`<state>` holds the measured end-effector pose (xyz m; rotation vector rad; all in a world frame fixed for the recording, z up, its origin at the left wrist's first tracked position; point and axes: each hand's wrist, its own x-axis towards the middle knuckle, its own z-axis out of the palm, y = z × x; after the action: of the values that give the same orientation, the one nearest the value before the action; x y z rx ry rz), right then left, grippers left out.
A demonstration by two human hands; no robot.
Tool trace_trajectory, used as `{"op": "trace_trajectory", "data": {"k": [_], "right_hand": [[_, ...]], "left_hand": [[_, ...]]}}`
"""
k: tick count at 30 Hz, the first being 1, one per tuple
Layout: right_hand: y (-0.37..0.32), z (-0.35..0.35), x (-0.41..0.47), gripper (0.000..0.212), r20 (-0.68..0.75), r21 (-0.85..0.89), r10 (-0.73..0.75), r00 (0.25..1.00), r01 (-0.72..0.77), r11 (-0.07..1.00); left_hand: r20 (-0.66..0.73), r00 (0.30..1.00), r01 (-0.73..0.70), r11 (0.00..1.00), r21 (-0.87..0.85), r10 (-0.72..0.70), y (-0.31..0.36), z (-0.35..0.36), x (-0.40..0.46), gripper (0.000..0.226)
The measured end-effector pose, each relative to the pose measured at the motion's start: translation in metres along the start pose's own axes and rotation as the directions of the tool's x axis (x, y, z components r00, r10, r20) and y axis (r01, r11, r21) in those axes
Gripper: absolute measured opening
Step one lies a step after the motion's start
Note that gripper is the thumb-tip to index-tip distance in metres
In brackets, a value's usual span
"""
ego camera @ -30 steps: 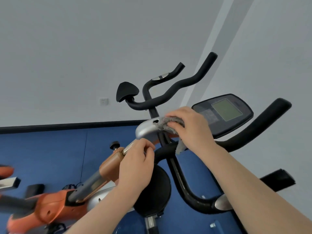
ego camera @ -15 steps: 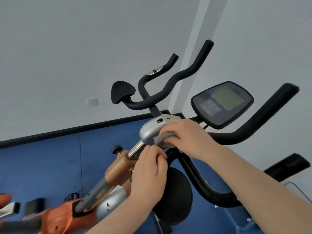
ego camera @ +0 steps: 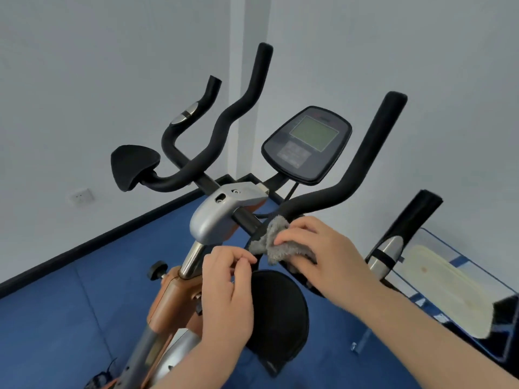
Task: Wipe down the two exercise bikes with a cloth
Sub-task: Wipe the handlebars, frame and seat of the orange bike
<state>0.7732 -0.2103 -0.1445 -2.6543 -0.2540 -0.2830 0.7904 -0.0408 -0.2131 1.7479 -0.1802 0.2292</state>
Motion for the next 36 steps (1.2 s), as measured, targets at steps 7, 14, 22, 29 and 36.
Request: {"op": "trace_trajectory", "data": {"k": [7, 14, 22, 29, 36], "right_hand": [[0.012, -0.018, -0.043, 0.029, 0.063, -0.103, 0.164, 0.984, -0.157, 0.982], [-0.006, 0.007, -0.029, 0.039, 0.024, -0.077, 0.159, 0.987, -0.157, 0.985], [-0.004, 0.015, -0.040, 0.024, -0.164, -0.113, 0.031, 0.986, -0.050, 0.992], [0.067, -0.013, -0.080, 0.016, -0.510, -0.332, -0.231, 0.829, 0.058, 0.941], [0.095, -0.010, -0.078, 0.019, -0.371, -0.357, -0.470, 0.801, 0.344, 0.868]], "left_hand": [[0.052, 0.998, -0.021, 1.000, 0.011, 0.020, -0.001, -0.002, 0.003, 0.020], [0.043, 0.998, -0.040, 0.999, 0.018, 0.039, -0.004, -0.002, 0.002, 0.020], [0.009, 0.991, -0.136, 0.973, 0.184, 0.137, 0.015, -0.002, -0.007, 0.021], [0.137, 0.983, -0.133, 0.986, 0.098, 0.119, 0.070, 0.030, -0.020, 0.021], [0.273, 0.958, -0.169, 0.947, 0.273, 0.092, 0.083, 0.068, -0.010, 0.020]]}}
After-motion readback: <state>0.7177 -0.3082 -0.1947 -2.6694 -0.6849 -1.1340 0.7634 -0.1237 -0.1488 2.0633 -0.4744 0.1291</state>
